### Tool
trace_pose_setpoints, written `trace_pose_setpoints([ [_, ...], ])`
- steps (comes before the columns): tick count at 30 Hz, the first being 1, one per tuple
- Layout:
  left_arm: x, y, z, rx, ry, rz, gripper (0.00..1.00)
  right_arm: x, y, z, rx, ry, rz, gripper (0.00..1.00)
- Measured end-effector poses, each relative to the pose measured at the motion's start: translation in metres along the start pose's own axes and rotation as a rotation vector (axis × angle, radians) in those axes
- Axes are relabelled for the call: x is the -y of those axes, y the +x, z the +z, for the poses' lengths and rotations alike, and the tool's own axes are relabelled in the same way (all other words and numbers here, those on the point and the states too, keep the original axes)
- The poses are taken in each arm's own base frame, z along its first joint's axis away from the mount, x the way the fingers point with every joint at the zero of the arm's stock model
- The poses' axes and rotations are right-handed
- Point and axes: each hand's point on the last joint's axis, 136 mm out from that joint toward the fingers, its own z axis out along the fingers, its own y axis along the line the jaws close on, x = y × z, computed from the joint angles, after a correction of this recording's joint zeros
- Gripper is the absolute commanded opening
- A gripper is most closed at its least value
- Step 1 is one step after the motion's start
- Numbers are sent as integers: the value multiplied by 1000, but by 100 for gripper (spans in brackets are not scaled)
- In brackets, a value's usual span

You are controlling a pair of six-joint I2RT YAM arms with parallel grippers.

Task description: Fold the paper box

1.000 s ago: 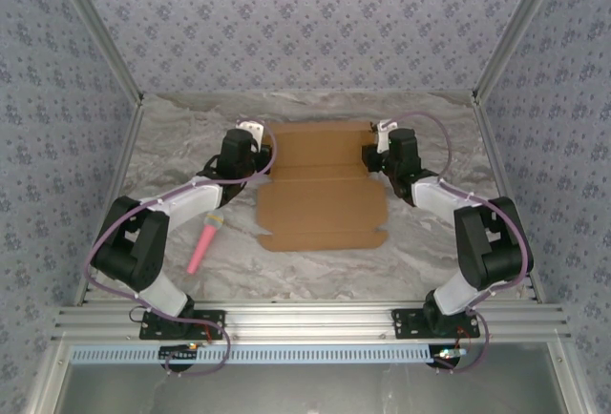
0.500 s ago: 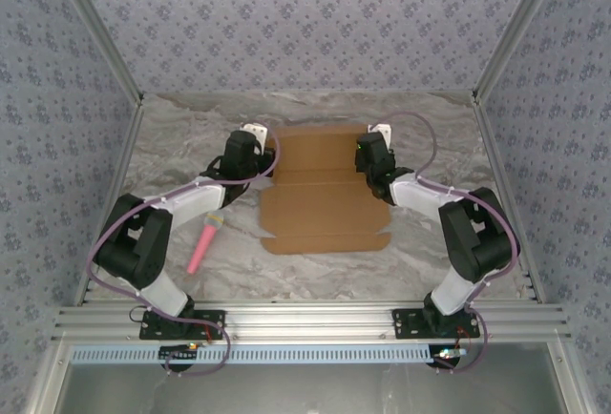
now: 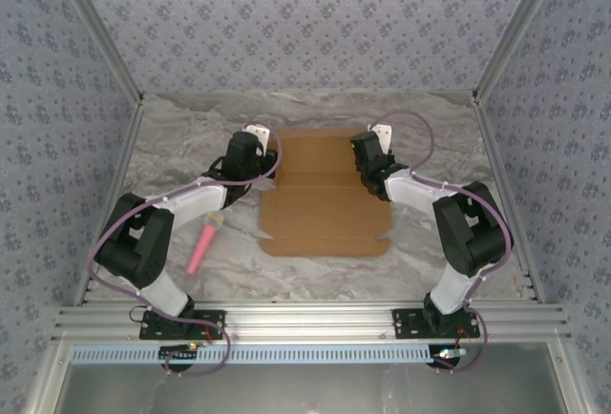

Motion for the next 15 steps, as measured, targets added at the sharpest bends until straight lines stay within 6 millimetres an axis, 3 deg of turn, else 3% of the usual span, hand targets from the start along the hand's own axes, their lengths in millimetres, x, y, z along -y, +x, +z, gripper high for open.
trace_pose_setpoints([
  [4, 0, 0, 0, 0, 0, 0, 0, -1, 2, -9, -16, -52, -17, 57],
  [15, -3, -1, 0, 4, -19, 1, 0, -4, -12, -63, -21, -229, -71, 83],
])
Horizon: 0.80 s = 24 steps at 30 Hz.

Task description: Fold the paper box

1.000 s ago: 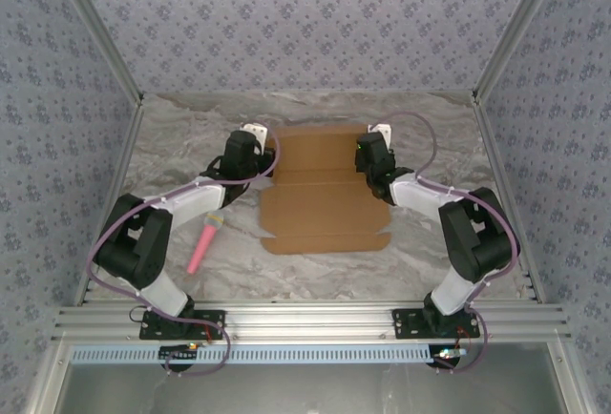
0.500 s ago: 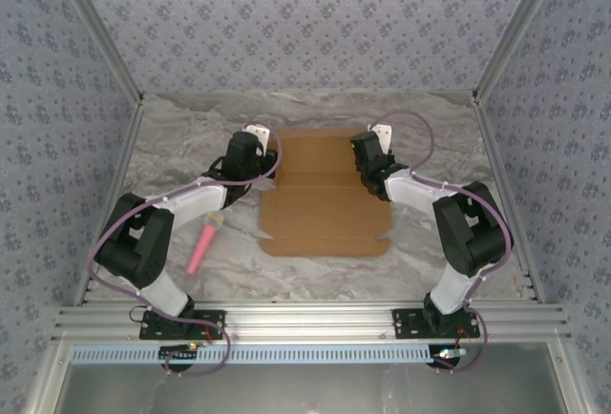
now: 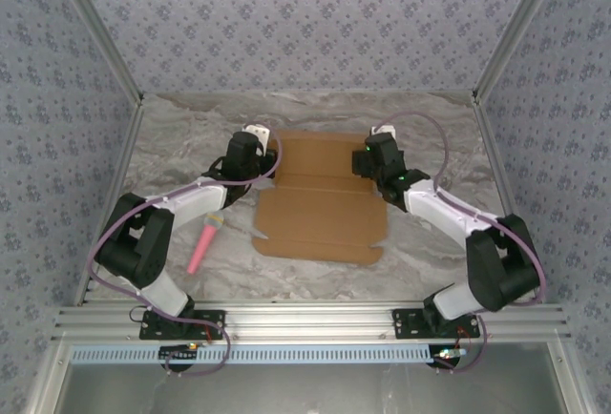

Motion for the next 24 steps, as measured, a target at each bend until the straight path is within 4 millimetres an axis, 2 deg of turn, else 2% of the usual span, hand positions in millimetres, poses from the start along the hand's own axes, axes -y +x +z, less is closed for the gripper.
trace_pose_setpoints([
  [6, -2, -1, -1, 10, -46, 29, 0, -3, -14, -38, 6, -101, -33, 86],
  [10, 7, -3, -2, 29, -65, 80, 0, -1, -41, -56, 26, -172, -11, 86],
  [14, 16, -9, -4, 65, -70, 112, 0, 11, -73, -63, 58, -226, 33, 83],
  [17, 18, -12, -4, 90, -76, 123, 0, 20, -85, -57, 36, -265, 72, 80],
  [20, 16, -8, -2, 97, -89, 134, 0, 29, -92, -35, -6, -299, 126, 76],
  [24, 15, 1, 2, 92, -92, 136, 0, 33, -68, -6, -117, -334, 181, 70],
])
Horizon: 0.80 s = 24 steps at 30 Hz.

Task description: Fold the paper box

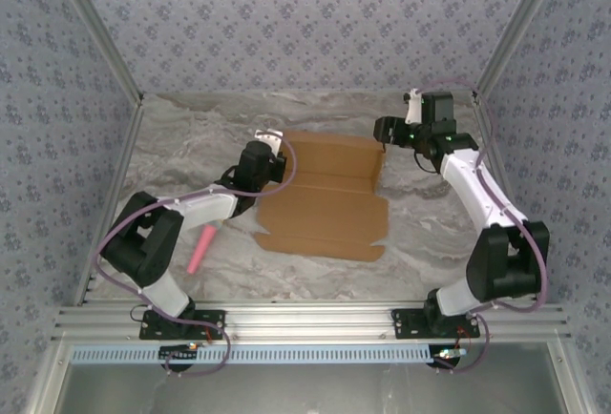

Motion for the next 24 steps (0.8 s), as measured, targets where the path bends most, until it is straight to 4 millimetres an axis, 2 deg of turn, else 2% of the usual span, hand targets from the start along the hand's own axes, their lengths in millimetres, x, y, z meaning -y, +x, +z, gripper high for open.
trace_pose_setpoints([
  [5, 0, -2, 0, 13, -1, -3, 0, 8, 20, 19, -88, -42, 63, 62],
  [12, 0, -1, 1, 11, -4, -3, 0, 10, 37, 24, -127, -76, 101, 58],
  [15, -1, 0, 1, 9, -6, -2, 1, 9, 38, 25, -113, -97, 105, 55],
  [24, -1, 3, 0, 17, -4, -3, 12, 6, 45, 24, -65, -139, 105, 49],
])
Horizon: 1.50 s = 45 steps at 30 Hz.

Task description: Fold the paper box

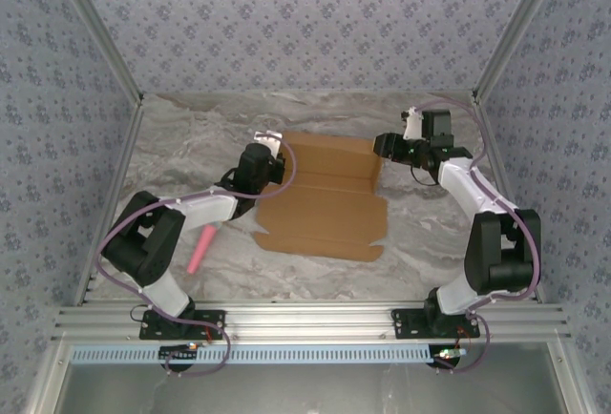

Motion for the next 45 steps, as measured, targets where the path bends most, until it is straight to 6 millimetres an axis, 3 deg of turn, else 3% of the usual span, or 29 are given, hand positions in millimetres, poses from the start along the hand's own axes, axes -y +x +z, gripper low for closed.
trace_pose_setpoints([
  [15, 2, 14, -1, -16, 21, 17, 28, -4, 0, 0, 12, -9, -13, 49],
  [23, 7, 16, -10, -17, 73, 20, 50, -7, 0, 1, 7, -1, -19, 49],
  [35, -7, -45, -51, 129, 192, -124, 65, -8, 1, 1, 1, 4, -24, 48],
  [45, -39, -81, -28, 77, 241, -355, 63, -8, 1, 1, 2, 3, -25, 48],
])
